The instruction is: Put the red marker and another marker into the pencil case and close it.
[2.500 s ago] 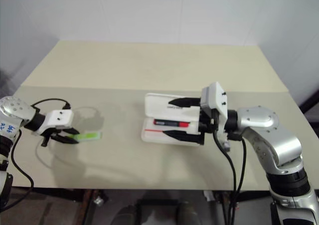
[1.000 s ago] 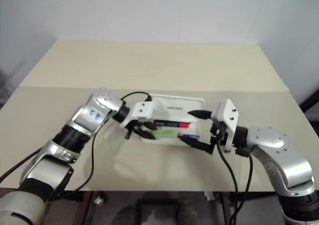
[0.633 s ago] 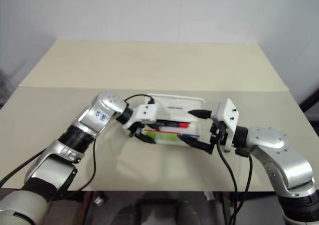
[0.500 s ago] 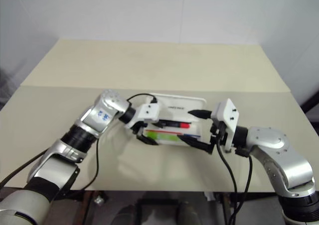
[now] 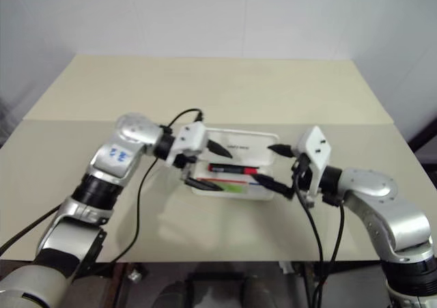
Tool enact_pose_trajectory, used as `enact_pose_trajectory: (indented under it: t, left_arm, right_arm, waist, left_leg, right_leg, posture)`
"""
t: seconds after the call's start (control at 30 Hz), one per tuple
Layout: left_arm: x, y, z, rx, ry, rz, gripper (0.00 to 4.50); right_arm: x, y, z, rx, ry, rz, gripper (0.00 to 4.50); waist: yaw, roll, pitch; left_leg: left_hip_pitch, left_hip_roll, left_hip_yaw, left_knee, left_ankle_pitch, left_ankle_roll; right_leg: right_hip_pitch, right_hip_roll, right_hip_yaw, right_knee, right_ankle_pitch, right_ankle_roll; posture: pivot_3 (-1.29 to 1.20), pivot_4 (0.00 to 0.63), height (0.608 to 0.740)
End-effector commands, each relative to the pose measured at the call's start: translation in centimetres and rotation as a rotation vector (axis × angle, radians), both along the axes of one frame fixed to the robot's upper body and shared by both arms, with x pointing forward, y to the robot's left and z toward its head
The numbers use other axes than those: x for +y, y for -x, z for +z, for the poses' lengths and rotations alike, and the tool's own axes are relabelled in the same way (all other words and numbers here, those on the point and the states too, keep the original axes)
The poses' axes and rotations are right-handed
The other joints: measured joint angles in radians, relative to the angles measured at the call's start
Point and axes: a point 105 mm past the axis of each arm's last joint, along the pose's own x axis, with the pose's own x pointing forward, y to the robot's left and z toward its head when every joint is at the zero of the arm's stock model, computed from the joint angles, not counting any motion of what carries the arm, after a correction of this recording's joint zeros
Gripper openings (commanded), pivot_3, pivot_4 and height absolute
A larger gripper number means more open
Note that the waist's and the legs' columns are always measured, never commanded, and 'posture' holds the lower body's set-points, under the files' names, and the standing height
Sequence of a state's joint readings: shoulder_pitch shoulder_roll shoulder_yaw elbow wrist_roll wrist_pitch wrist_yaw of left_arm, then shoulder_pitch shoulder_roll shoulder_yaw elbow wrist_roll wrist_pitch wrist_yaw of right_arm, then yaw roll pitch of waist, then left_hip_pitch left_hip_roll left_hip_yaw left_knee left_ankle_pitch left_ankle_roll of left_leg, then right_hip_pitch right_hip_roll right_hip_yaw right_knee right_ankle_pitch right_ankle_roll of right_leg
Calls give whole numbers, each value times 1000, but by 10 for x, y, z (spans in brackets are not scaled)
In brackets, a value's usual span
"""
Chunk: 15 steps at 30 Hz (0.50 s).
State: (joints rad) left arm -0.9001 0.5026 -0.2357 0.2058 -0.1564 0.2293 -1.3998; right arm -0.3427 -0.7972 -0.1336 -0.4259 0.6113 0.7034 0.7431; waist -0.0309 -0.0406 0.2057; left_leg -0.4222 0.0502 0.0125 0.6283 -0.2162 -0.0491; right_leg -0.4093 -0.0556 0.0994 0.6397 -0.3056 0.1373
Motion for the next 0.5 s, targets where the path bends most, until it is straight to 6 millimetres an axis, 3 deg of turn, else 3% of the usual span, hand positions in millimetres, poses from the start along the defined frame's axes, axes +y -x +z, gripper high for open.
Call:
enact_pose_trajectory:
  t: [0.03, 0.13, 0.2, 0.33, 0.5]
  left_arm:
    - [17, 3, 11, -57, 49, -24, 4466]
    - [39, 0, 9, -64, 47, -4, 4466]
    - [39, 0, 9, -69, 53, -7, 4466]
    - [61, -12, 9, -122, 59, 60, 4466]
    - [66, -19, 6, -140, 66, 86, 4466]
  right_arm:
    - [-9, 5, 10, 4, 30, -35, 4500]
    - [-18, 6, 7, 59, 77, -107, 4500]
    - [-24, 7, 6, 75, 91, -135, 4500]
    - [-51, 11, -16, 232, 151, -394, 4500]
    - [-62, 20, -34, 326, 107, -582, 4500]
  waist:
    - [2, 0, 0]
    - [5, 0, 0]
    - [5, 0, 0]
    - [4, 0, 0]
    - [0, 0, 0]
  left_leg:
    - [0, 0, 0, 0, 0, 0]
    - [-1, 0, 0, 1, 0, 0]
    - [-1, -1, 0, 1, 0, 0]
    - [-1, -1, 0, 1, 0, 0]
    - [-1, -1, 1, -1, 0, 0]
  right_leg:
    - [0, 0, 0, 0, 0, 0]
    - [1, 0, 0, -1, 0, 0]
    - [1, -1, 0, -2, 0, 0]
    - [1, -2, 0, -3, 0, 0]
    - [0, -2, 0, -2, 0, 0]
  posture:
    - [0, 150, 740]
    - [0, 150, 740]
    - [0, 150, 740]
    - [0, 150, 740]
    - [0, 150, 740]
